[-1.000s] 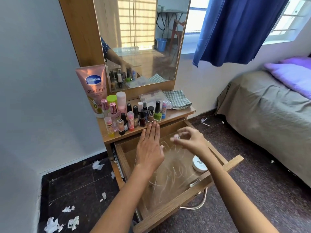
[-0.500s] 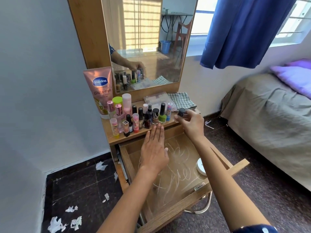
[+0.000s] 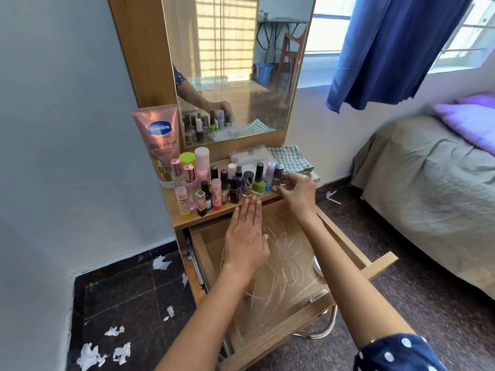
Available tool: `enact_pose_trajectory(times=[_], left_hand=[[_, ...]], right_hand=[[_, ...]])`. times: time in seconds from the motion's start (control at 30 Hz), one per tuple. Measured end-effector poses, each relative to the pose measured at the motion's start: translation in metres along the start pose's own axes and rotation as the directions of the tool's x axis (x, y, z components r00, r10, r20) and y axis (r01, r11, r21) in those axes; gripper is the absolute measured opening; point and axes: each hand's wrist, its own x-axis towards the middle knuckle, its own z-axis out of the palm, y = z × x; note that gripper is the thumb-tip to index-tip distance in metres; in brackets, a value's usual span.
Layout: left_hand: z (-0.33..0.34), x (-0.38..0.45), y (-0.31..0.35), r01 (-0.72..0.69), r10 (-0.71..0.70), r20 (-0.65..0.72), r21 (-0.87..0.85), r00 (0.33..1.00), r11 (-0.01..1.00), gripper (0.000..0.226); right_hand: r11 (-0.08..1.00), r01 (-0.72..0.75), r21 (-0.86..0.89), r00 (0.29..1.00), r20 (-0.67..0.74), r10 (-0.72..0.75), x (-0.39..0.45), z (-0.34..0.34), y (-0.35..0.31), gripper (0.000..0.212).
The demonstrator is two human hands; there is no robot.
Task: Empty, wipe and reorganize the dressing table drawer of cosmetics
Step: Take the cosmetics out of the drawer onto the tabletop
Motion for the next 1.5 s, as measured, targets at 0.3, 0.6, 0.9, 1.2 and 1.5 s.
enact_pose_trajectory(times=[0.3, 0.6, 0.9, 1.2, 1.5], left_hand=[[0.001, 0.0, -0.001, 0.004, -0.005, 0.006, 0.01, 1.0, 1.0, 0.078], [0.0, 0.0, -0.001, -0.013, 0.013, -0.004, 0.032, 1.0, 0.999, 0.077], [-0.002, 0.0, 0.001, -0.018, 0.017, 0.013, 0.057, 1.0, 0.998, 0.077], [-0.013, 0.003, -0.004, -0.057, 0.055, 0.033, 0.056, 0.998, 0.997, 0.073], [-0.028, -0.038, -0.02, -0.145, 0.139, -0.17, -0.024, 0.976, 0.989, 0.064]], right_hand=[[0.999, 0.045, -0.022, 0.999, -0.004, -0.045, -0.018, -0.02, 0.005, 0.03], [0.724, 0.142, -0.675, 0.883, 0.417, 0.215, -0.076, -0.074, 0.044, 0.033], [0.558, 0.226, -0.798, 0.773, 0.496, 0.396, -0.09, -0.071, 0.036, 0.042], [0.684, 0.214, -0.698, 0.797, 0.53, 0.291, -0.101, -0.049, 0.014, 0.05], [0.952, -0.011, -0.305, 0.909, 0.394, 0.137, -0.096, -0.054, -0.02, 0.056]])
